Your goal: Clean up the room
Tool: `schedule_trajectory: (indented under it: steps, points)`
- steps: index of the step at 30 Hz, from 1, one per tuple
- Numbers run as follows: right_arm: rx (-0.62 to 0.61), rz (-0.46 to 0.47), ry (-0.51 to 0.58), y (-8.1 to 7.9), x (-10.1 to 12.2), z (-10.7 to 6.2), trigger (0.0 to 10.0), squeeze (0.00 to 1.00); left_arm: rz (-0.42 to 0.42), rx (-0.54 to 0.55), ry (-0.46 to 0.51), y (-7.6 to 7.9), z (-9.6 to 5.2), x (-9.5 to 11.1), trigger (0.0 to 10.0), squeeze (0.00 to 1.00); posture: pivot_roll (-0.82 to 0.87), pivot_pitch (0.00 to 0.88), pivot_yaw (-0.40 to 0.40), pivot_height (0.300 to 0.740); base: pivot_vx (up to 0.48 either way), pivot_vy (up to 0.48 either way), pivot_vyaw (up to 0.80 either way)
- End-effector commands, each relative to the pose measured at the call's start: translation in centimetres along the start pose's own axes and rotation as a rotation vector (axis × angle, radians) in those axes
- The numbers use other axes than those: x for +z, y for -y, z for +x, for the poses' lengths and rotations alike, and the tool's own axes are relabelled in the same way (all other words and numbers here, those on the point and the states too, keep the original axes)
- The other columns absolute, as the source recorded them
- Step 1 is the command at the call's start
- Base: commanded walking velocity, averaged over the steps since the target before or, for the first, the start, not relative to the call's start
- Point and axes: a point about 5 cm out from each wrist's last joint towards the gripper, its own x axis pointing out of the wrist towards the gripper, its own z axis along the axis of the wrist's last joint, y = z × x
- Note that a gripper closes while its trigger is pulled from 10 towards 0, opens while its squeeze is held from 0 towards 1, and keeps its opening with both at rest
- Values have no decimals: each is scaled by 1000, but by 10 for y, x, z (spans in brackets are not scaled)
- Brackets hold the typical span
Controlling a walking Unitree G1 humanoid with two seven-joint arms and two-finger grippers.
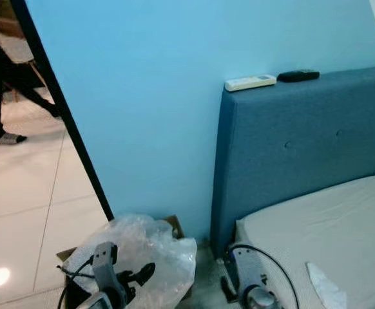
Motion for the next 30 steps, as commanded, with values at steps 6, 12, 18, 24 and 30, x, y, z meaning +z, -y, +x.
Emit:
schedule_trajectory:
  steps: [6,12,18,24,30]
  points:
    - [-37,4,-7,10,-1,-2,10000,0,-5,3,3,6,3,-1,10000,0,-71,0,-19,722,0,0,0]
    - [-53,-3,-17,12,0,-2,10000,0,-2,-8,9,6,4,1,10000,0,-72,0,-22,722,0,0,0]
    - [-62,-2,-10,13,4,-1,10000,0,18,-35,4,7,3,1,10000,0,-73,0,-19,722,0,-80,0]
    - [-78,5,-6,16,7,0,10000,0,30,-50,1,10,4,0,10000,0,-73,0,-16,722,0,-426,0]
    - [-69,24,0,15,11,1,10000,0,21,-45,23,11,6,5,10000,0,-74,0,-17,722,0,0,0]
